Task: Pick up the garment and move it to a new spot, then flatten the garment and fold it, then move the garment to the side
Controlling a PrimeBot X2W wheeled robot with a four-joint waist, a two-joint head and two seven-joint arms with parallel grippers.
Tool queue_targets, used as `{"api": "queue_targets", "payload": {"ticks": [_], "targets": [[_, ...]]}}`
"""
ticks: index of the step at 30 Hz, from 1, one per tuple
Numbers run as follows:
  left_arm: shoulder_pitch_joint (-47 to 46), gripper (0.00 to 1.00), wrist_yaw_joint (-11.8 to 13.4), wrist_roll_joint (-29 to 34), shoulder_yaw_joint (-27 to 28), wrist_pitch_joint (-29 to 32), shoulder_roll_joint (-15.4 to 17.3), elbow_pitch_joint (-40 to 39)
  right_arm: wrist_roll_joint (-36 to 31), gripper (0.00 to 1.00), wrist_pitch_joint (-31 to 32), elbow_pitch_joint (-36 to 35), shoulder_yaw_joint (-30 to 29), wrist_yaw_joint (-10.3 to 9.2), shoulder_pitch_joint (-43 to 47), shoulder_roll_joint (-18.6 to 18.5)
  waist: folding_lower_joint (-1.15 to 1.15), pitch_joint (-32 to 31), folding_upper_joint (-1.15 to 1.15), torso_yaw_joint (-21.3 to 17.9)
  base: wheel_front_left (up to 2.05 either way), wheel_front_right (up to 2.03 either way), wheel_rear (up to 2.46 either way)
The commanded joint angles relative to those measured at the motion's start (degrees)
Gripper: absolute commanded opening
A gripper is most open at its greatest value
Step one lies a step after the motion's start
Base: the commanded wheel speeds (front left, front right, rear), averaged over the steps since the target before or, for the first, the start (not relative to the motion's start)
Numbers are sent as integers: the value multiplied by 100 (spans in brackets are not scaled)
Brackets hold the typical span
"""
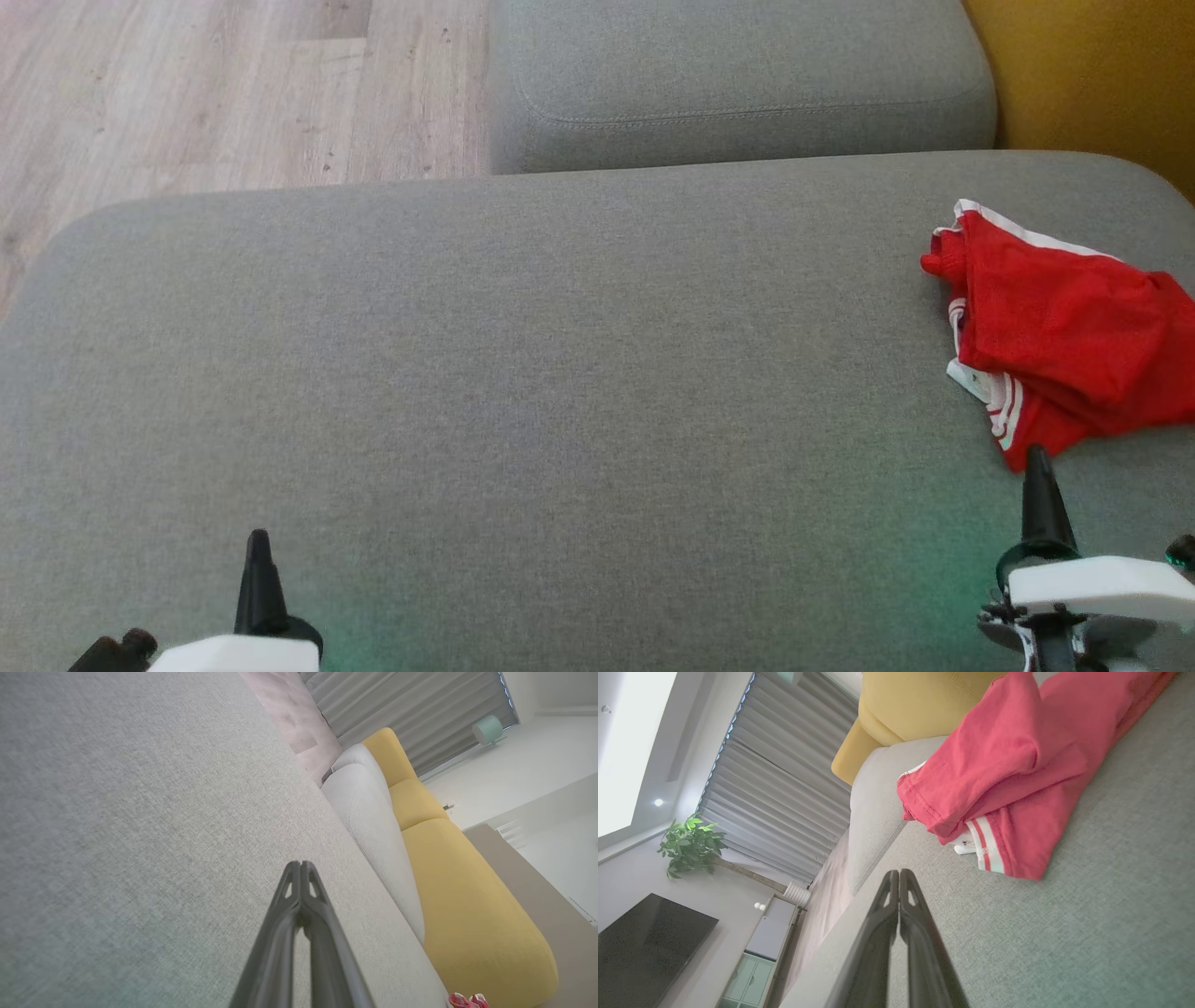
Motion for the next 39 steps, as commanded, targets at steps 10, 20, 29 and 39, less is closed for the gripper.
{"api": "queue_targets", "payload": {"ticks": [10, 20, 29, 39], "targets": [[-450, 0, -67, -736, 257, 187, 56, -160, 845, 0, 209, -124, 20, 28, -436, -124, 0, 18, 0, -14, 0, 0, 0], [-598, 0, -85, -1313, 343, 337, 54, -158, 1499, 0, 358, -93, -12, 31, -552, -126, 0, 33, 0, -27, 0, 0, 0], [-745, 0, -102, -1890, 431, 488, 51, -156, 2152, 0, 509, -63, -46, 34, -668, -127, 0, 49, 0, -39, 0, 0, 0], [-909, 0, -121, -2528, 529, 656, 47, -153, 2874, 0, 678, -28, -86, 37, -797, -126, 0, 66, 0, -53, 0, 0, 0]]}}
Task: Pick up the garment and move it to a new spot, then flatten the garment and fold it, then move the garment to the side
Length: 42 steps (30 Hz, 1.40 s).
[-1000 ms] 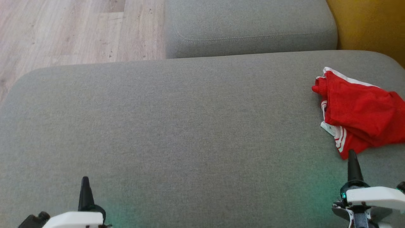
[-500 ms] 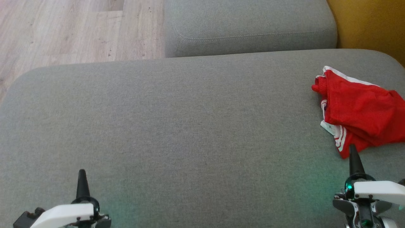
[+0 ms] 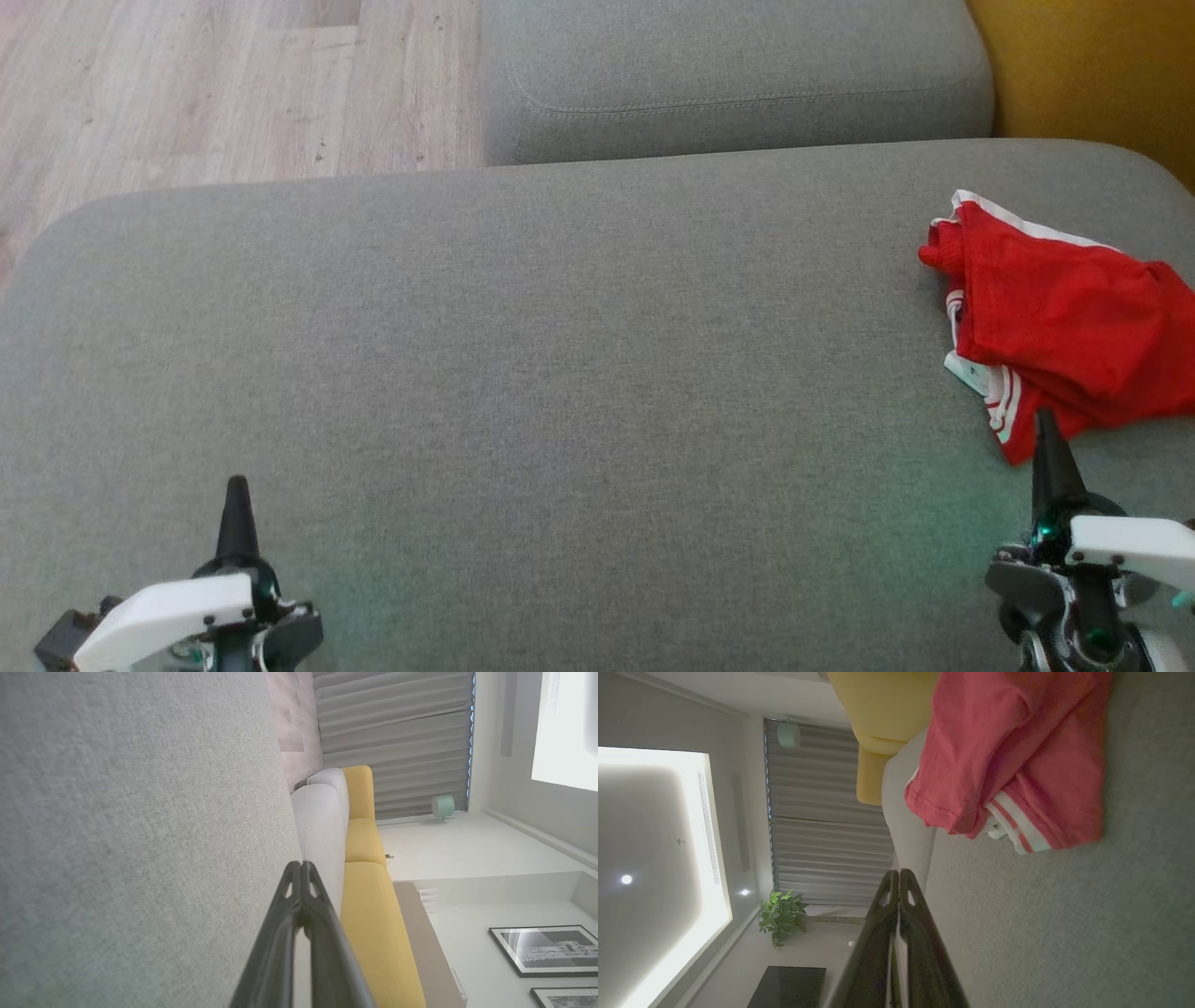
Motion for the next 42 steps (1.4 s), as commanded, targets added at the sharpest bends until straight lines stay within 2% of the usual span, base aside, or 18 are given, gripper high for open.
{"api": "queue_targets", "payload": {"ticks": [1, 12, 42], "targets": [[-336, 0, -65, -165, 235, 50, 50, -163, 196, 0, 64, -171, 94, 37, -319, -118, 0, 2, 0, -2, 0, 0, 0], [-509, 0, -86, -840, 341, 230, 44, -160, 959, 0, 245, -134, 49, 41, -456, -116, 0, 21, 0, -16, 0, 0, 0], [-512, 0, -86, -813, 373, 256, 22, -159, 919, 0, 283, -131, 1, 41, -460, -83, 0, 20, 0, -16, 0, 0, 0]]}}
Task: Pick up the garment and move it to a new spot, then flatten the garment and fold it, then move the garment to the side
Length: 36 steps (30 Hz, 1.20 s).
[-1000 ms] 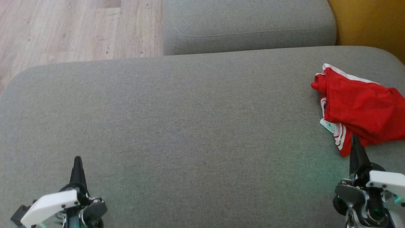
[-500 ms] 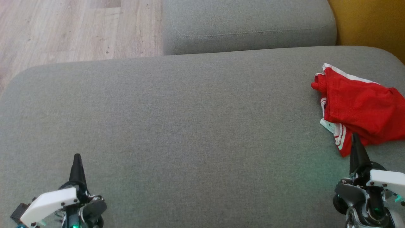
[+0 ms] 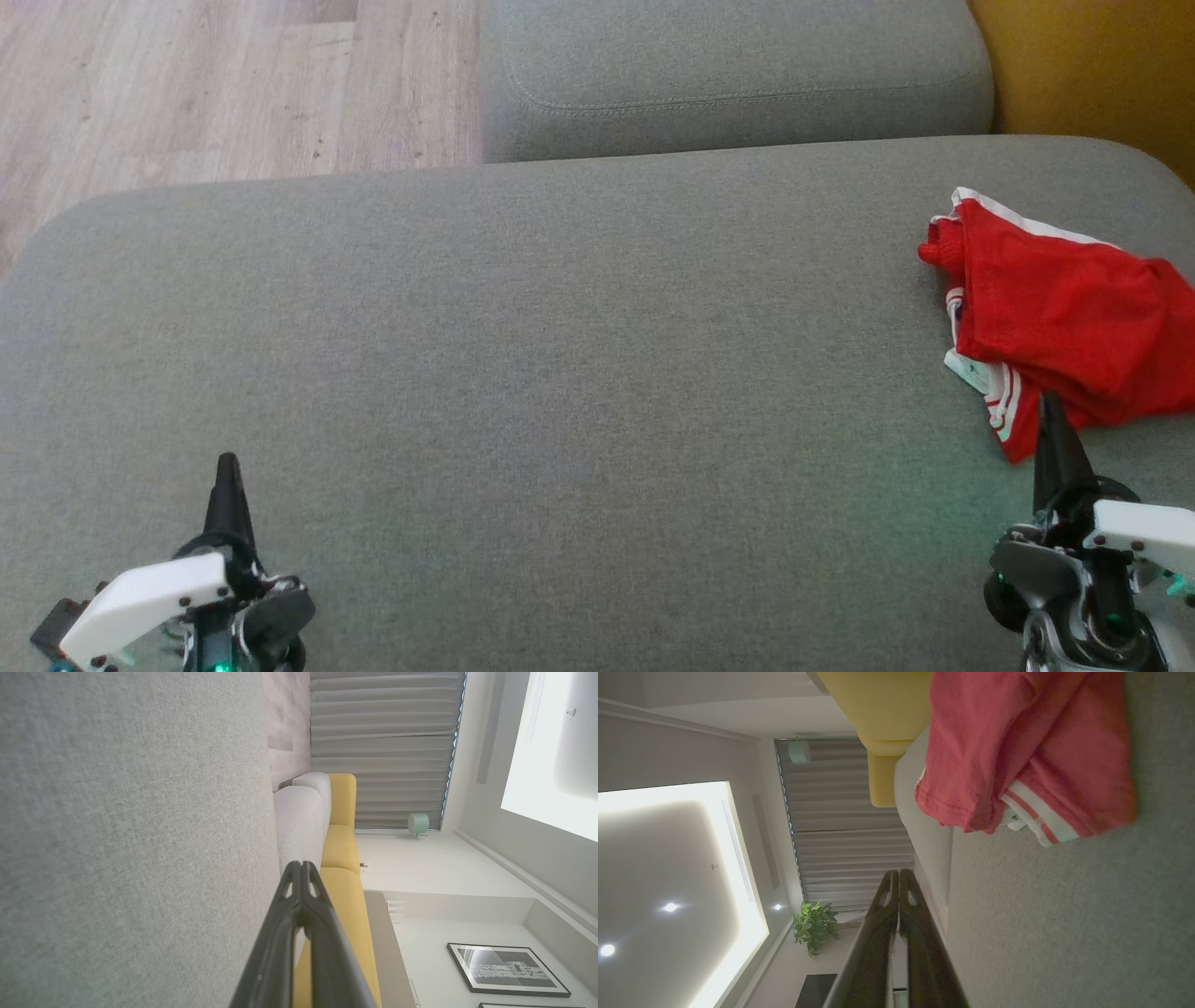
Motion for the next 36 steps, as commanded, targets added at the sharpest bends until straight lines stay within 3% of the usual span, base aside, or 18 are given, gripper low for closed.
{"api": "queue_targets", "payload": {"ticks": [1, 36], "targets": [[-268, 0, -38, 11, 212, 47, 33, -162, 8, 0, 41, -182, 99, 41, -267, -81, 0, 0, 0, 0, 0, 0, 0], [-270, 0, -38, 31, 237, 67, 17, -161, -24, 0, 71, -180, 62, 41, -270, -54, 0, 0, 0, 0, 0, 0, 0]]}}
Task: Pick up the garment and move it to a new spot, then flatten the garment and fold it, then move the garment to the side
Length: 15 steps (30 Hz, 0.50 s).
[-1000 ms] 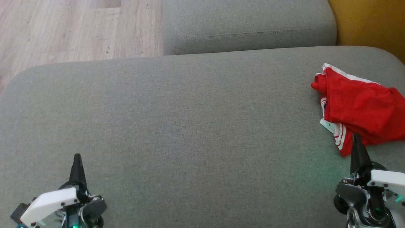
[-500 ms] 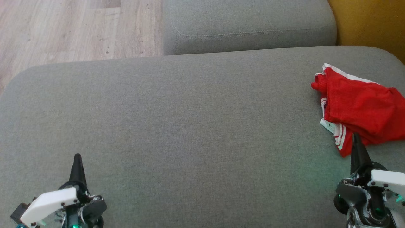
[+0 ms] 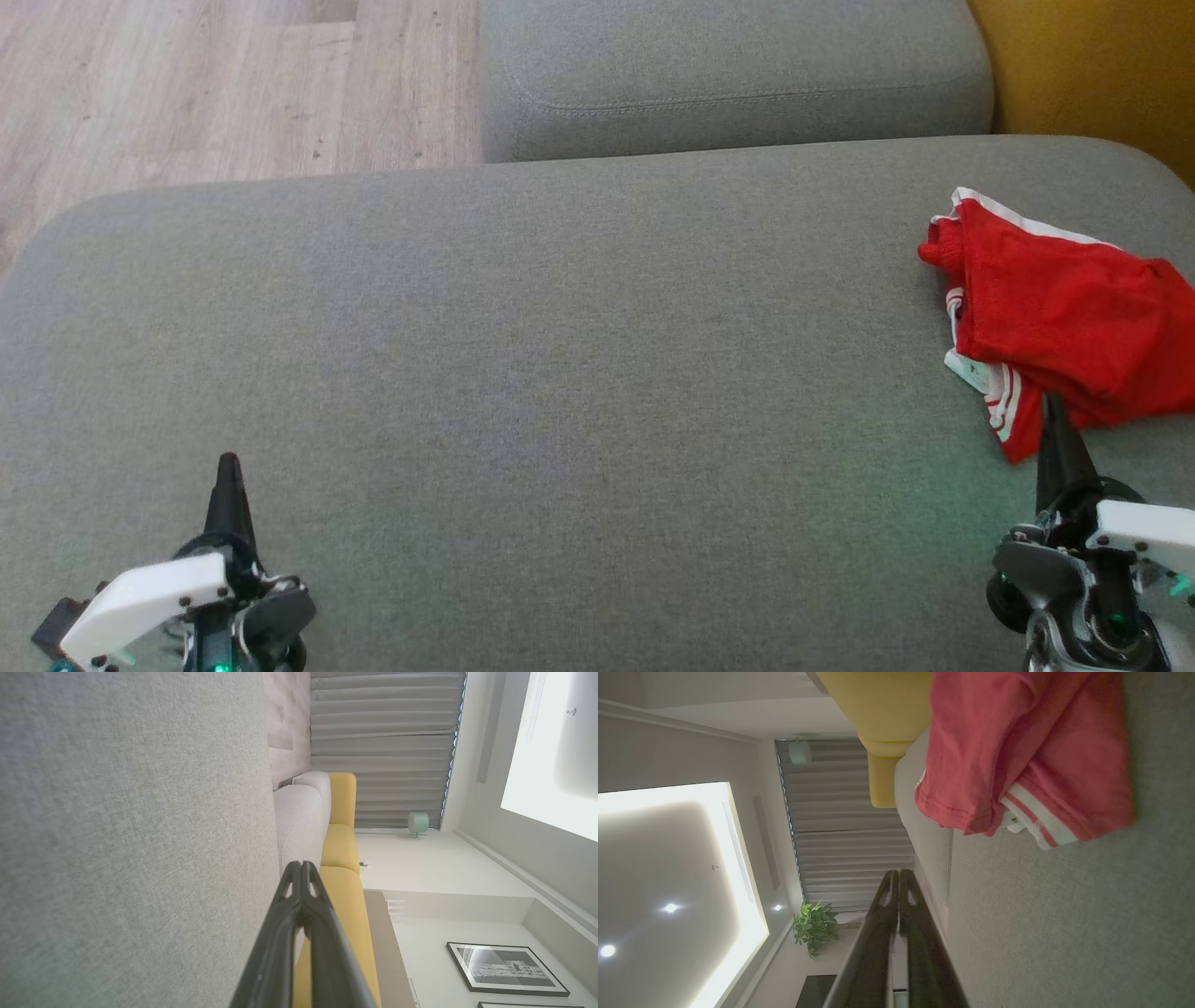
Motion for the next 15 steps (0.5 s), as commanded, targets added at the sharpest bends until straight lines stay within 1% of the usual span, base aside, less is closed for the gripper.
{"api": "queue_targets", "payload": {"ticks": [1, 15], "targets": [[-270, 0, -38, 30, 222, 25, 25, -161, -15, 0, 38, -181, 108, 41, -271, -56, 0, 0, 0, 0, 0, 0, 0], [-271, 0, -38, 36, 229, 30, 20, -161, -25, 0, 47, -180, 97, 41, -272, -48, 0, 0, 0, 0, 0, 0, 0]]}}
